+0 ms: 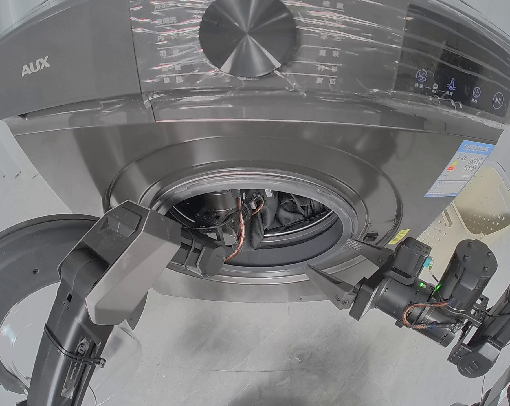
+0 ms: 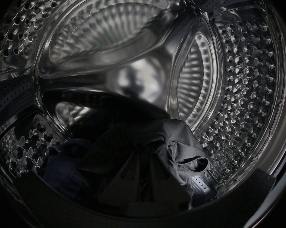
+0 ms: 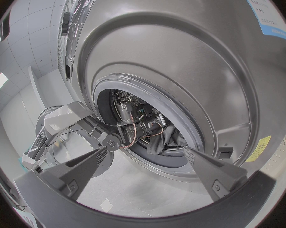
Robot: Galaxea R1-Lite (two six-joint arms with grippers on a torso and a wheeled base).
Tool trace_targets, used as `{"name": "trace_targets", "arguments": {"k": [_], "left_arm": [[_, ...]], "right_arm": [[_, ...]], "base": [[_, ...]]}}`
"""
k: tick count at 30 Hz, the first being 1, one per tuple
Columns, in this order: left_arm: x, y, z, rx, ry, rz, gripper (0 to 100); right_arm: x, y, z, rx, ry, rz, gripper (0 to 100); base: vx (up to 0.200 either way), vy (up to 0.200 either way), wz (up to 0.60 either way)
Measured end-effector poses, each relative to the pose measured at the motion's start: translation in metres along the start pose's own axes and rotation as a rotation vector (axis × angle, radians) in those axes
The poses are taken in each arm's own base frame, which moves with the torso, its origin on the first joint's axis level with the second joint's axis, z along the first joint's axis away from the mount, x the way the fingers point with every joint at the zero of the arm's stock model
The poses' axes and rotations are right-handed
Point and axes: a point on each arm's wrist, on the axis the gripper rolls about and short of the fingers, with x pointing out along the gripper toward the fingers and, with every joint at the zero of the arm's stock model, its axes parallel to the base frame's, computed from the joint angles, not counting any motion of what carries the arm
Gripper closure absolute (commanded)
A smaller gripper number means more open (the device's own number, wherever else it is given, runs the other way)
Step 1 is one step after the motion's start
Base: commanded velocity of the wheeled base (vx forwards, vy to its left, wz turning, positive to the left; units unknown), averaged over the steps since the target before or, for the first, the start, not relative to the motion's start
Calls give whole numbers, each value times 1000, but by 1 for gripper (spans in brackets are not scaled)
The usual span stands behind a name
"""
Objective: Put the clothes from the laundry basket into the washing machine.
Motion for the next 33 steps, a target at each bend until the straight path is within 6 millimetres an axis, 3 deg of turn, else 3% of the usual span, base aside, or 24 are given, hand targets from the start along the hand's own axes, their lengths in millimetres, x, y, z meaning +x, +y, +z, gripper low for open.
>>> {"name": "trace_targets", "arguments": {"k": [6,15,22,23,33], "left_arm": [[-3,1,-5,3,31,6,0],[-34,-2,-21,41,254,-5,0],[-43,-4,-30,55,332,-42,0],[-44,-4,-31,59,335,-44,100],[-35,-3,-38,80,311,-58,100]], "right_arm": [[0,0,0,0,0,0,0],[0,0,0,0,0,1,0],[0,1,0,0,0,2,0],[0,1,0,0,0,2,0],[1,0,0,0,-3,1,0]], "base": [[0,0,0],[0,0,0],[0,0,0],[0,0,0],[0,0,0]]}}
